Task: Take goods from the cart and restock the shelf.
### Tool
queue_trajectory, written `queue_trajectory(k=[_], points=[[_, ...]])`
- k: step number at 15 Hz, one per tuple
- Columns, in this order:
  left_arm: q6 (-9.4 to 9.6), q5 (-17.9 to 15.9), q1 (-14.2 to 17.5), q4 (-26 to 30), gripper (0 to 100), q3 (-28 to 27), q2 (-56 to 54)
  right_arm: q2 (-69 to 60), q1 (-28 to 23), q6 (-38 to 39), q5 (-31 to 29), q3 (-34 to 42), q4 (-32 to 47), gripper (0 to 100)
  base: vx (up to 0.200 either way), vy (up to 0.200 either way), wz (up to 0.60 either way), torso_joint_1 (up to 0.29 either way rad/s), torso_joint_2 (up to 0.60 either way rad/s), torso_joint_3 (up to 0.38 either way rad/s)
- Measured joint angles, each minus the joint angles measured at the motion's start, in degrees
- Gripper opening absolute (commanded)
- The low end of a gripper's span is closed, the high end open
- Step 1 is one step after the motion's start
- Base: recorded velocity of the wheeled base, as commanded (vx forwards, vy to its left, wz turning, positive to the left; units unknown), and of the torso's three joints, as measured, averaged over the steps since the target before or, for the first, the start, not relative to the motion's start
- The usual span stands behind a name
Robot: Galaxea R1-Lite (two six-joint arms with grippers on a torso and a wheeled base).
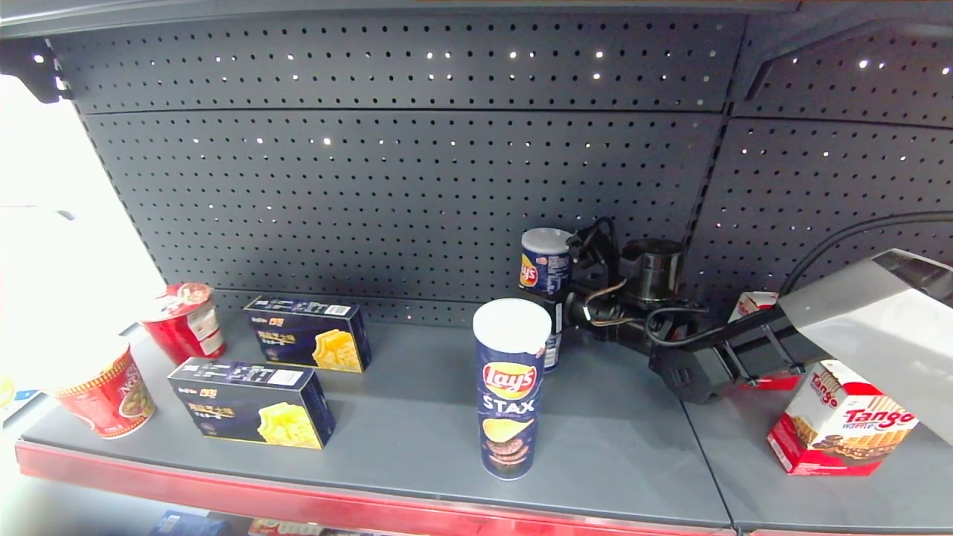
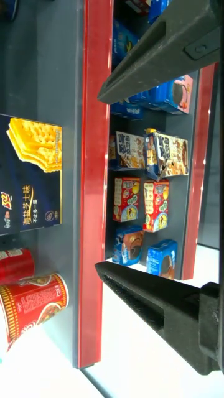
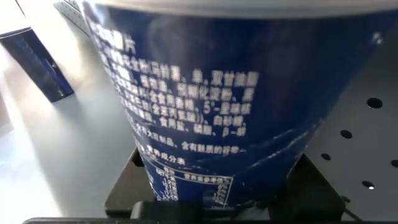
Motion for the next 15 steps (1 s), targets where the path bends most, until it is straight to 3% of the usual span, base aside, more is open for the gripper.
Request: queue_trajectory(k=[9, 10, 15], points=[[0.0, 0.0, 0.0, 0.0, 100, 0.0, 0.0, 1.7, -0.1, 0.0, 0.0, -1.4, -0.3, 0, 0.0, 0.0, 0.0, 0.0, 0.0, 0.0], [0.0, 0.0, 0.0, 0.0, 100, 0.0, 0.0, 1.7, -0.1, 0.0, -0.3, -1.3, -0.2, 100, 0.0, 0.0, 0.0, 0.0, 0.0, 0.0], [0.0, 0.0, 0.0, 0.0, 100, 0.0, 0.0, 0.5, 0.2, 0.1, -0.9, 0.0, 0.1, 100, 0.0, 0.0, 0.0, 0.0, 0.0, 0.0]])
